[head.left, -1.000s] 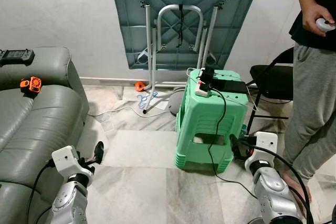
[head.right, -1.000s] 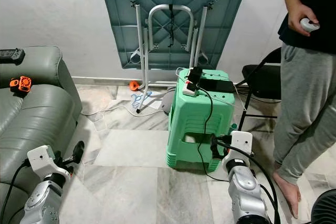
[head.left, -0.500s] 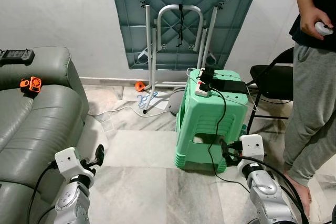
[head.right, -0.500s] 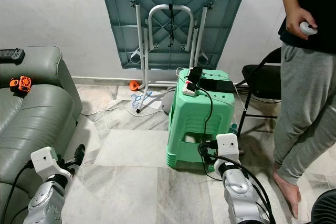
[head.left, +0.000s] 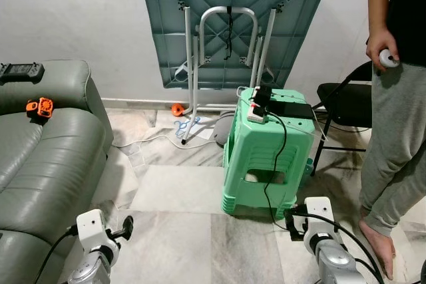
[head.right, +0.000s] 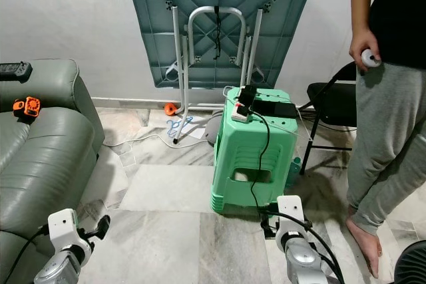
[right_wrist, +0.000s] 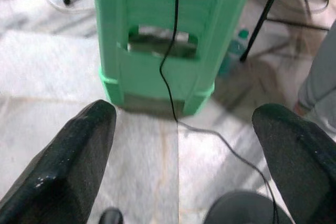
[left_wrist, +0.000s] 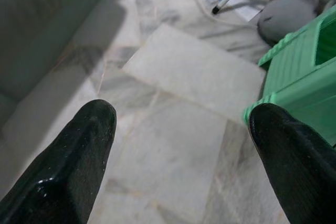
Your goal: Move the pillow to the sofa
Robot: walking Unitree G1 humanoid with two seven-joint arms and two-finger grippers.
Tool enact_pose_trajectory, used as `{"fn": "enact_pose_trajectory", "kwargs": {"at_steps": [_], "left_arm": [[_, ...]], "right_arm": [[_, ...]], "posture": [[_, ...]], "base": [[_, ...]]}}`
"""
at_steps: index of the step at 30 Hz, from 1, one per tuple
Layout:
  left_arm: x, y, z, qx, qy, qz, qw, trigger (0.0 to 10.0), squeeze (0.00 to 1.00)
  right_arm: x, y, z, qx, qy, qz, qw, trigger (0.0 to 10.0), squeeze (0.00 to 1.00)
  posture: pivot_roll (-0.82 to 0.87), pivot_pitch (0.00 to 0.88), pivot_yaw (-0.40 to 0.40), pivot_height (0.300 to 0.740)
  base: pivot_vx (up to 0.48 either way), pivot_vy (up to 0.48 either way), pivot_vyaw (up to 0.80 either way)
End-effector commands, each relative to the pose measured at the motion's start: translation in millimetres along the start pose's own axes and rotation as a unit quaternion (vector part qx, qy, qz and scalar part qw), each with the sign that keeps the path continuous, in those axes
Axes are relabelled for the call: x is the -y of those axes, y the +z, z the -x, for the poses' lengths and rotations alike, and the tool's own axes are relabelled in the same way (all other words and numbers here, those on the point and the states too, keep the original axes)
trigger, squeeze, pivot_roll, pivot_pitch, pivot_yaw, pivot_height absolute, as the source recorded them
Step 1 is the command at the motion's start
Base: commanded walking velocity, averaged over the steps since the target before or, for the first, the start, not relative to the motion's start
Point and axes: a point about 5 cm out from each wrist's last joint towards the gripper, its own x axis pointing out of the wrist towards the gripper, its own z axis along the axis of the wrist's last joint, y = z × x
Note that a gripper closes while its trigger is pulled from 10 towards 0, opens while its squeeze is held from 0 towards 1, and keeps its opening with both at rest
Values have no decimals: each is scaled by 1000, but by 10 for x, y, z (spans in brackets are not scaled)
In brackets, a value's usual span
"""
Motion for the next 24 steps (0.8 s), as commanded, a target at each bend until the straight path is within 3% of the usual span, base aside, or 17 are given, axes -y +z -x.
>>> {"fn": "enact_pose_trajectory", "kwargs": {"at_steps": [1,6,11,14,24], "left_arm": [[-59,-75,19,-26,14,-1,1000,10000,0],[-133,-144,51,-46,30,-3,998,10000,0],[-223,-378,151,-106,40,-58,992,10000,0],[-259,-446,185,-126,48,-71,988,10000,0],[-186,-396,138,-123,37,-82,988,10000,0]], "right_arm": [[7,-87,11,-26,-5,4,1000,10000,0],[10,-171,34,-44,-6,7,999,10000,0],[55,-445,141,-98,-1,42,994,10000,0],[62,-612,217,-137,2,65,988,10000,0],[61,-694,260,-153,6,77,985,10000,0]], "posture": [[-99,0,8,740],[-103,0,12,740],[-105,0,13,740],[-108,0,16,740],[-105,0,21,740]], "base": [[0,0,0],[0,0,0],[0,0,0],[0,0,0],[0,0,0]]}}
